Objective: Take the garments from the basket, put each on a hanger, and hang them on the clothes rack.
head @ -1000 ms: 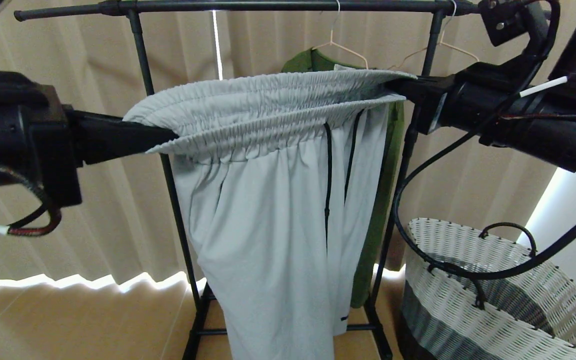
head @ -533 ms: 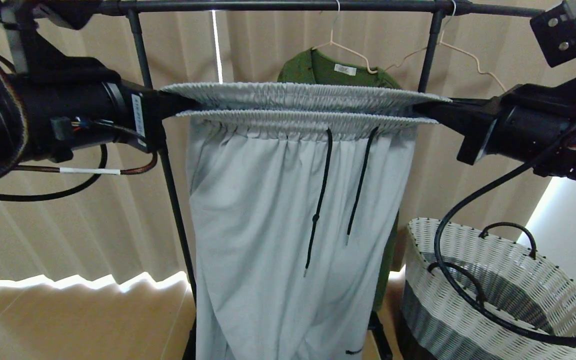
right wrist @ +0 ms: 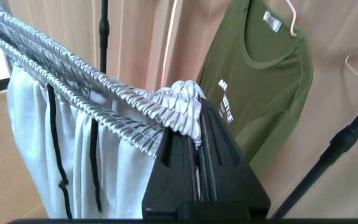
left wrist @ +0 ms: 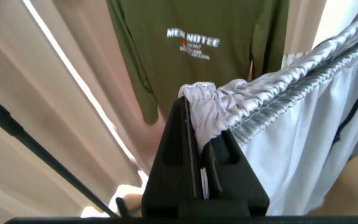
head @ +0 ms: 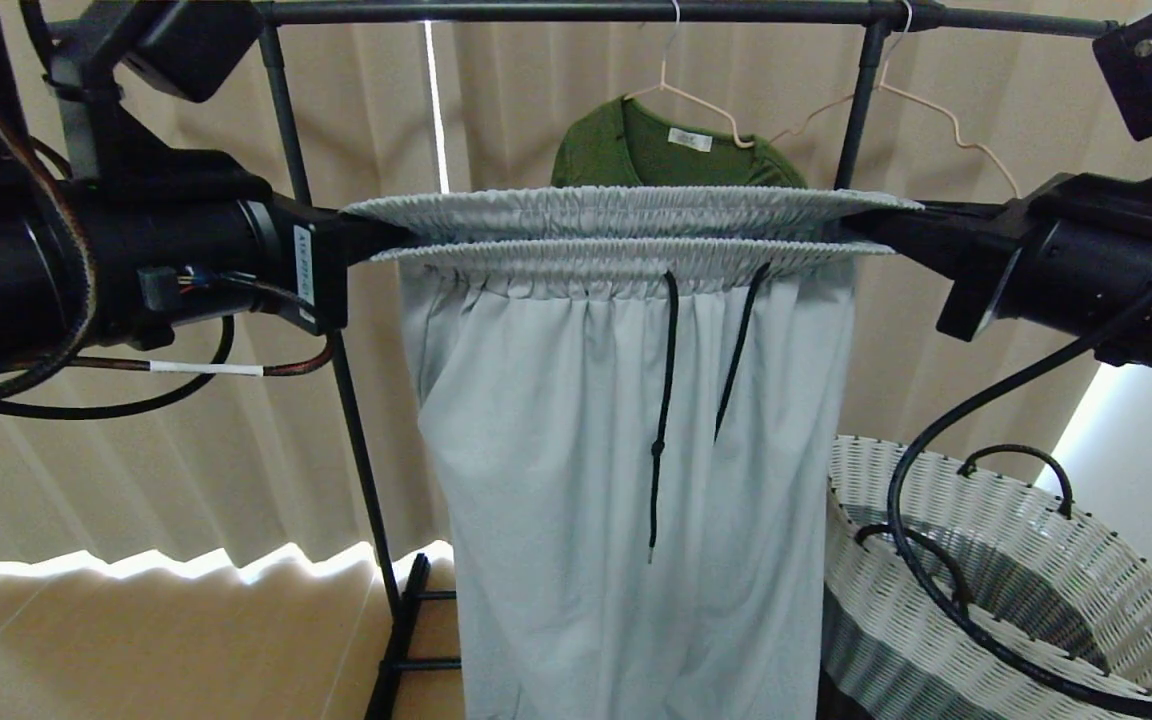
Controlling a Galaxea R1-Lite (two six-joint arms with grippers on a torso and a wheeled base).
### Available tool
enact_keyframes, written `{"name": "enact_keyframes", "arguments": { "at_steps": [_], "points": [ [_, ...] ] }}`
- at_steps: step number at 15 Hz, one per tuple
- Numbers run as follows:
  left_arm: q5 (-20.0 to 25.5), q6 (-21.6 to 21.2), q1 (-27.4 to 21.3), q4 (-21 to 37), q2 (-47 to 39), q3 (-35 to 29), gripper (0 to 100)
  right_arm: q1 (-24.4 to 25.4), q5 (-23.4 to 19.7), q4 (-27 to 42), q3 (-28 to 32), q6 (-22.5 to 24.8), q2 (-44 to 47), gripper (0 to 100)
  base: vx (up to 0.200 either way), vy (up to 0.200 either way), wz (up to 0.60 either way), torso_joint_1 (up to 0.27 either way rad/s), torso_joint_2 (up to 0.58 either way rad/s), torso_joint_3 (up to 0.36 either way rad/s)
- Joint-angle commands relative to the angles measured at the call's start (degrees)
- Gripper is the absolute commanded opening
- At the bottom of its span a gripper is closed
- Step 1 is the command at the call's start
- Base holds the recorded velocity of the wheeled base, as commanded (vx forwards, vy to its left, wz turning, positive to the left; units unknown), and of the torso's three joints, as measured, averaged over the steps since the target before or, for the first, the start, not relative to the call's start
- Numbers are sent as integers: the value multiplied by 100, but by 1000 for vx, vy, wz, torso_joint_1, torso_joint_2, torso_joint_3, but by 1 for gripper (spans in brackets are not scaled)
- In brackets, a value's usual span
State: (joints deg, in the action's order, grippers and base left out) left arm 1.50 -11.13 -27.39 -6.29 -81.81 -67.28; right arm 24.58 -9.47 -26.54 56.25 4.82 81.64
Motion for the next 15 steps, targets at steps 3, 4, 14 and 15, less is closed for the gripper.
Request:
{"name": "enact_keyframes", "arguments": {
  "at_steps": [3,4,14,15],
  "points": [
    [-1,-3,-12,-4,-28,286,0,3,-2,0,-255,2,1,0,0,0,0,0,0,0],
    [-1,-3,-12,-4,-37,365,0,3,-2,0,-343,11,10,0,0,0,0,0,0,0],
    [-27,-100,-3,-13,-212,426,0,21,-2,-88,-808,63,1,100,0,0,0,0,0,0],
    [-44,-117,15,-13,-239,417,0,21,-11,-88,-835,63,-17,100,0,0,0,0,0,0]
  ]
}}
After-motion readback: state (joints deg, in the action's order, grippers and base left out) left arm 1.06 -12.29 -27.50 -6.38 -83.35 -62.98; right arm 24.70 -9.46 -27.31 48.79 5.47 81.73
